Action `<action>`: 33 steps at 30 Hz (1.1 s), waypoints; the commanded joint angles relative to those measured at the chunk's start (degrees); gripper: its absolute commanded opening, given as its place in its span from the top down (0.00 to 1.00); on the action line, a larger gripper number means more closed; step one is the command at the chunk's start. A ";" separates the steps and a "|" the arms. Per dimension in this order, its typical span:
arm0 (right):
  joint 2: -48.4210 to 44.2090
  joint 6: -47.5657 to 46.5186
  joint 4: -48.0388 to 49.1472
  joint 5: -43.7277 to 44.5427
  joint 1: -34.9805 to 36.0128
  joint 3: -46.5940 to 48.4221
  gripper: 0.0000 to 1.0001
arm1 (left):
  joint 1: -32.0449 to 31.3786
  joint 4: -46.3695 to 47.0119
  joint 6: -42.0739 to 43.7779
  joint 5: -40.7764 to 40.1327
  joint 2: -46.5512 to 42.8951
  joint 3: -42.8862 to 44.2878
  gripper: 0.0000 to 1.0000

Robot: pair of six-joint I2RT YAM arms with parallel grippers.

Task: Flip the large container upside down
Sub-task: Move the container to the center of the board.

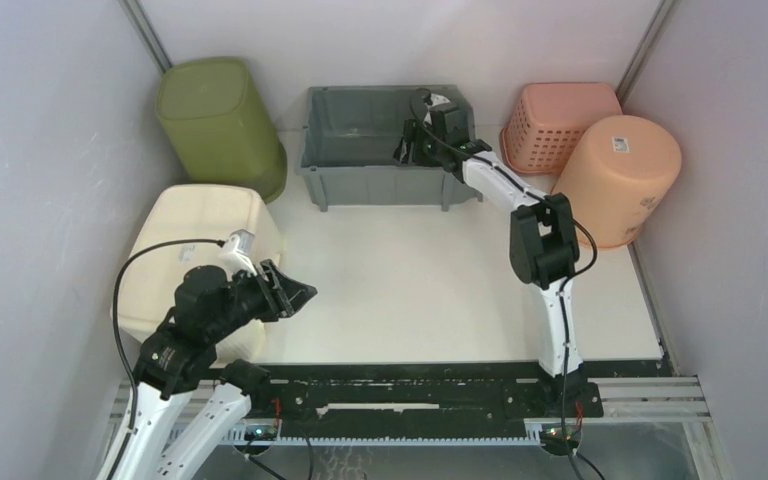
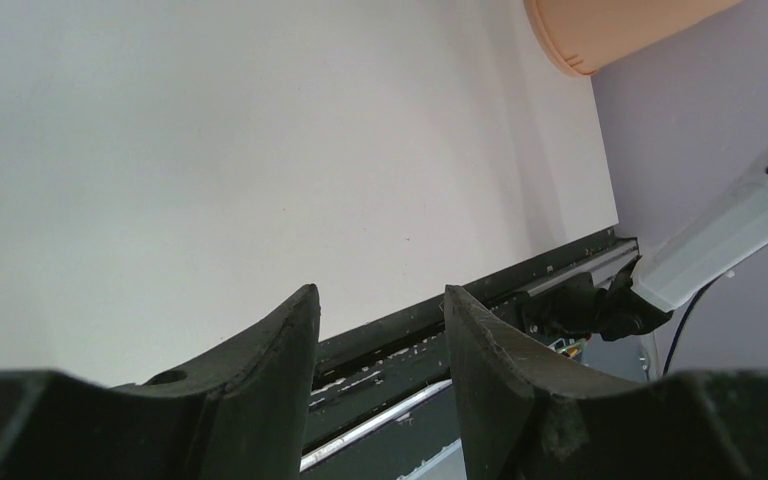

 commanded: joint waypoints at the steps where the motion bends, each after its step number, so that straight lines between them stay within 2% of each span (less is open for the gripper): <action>1: -7.38 1.27 2.44 -0.90 -0.71 -11.44 0.28 | 0.46 3.39 -0.92 1.93 -0.22 -1.78 0.46; 10: -17.26 3.11 7.86 -1.95 -0.47 -27.47 0.29 | 0.44 4.02 -1.15 2.21 -0.89 -2.16 0.46; 17: -20.58 1.84 7.44 -1.11 1.11 -31.75 0.28 | 0.39 5.50 -1.10 2.33 -0.23 -2.71 0.47; 25: -20.66 -5.78 -0.44 -0.01 4.52 -22.29 0.24 | 0.39 4.96 -2.82 2.37 -2.52 -4.79 0.47; 33: -9.46 -10.69 -6.54 -3.00 8.45 -2.92 0.22 | 0.41 2.67 -4.78 2.45 -6.68 -4.74 0.47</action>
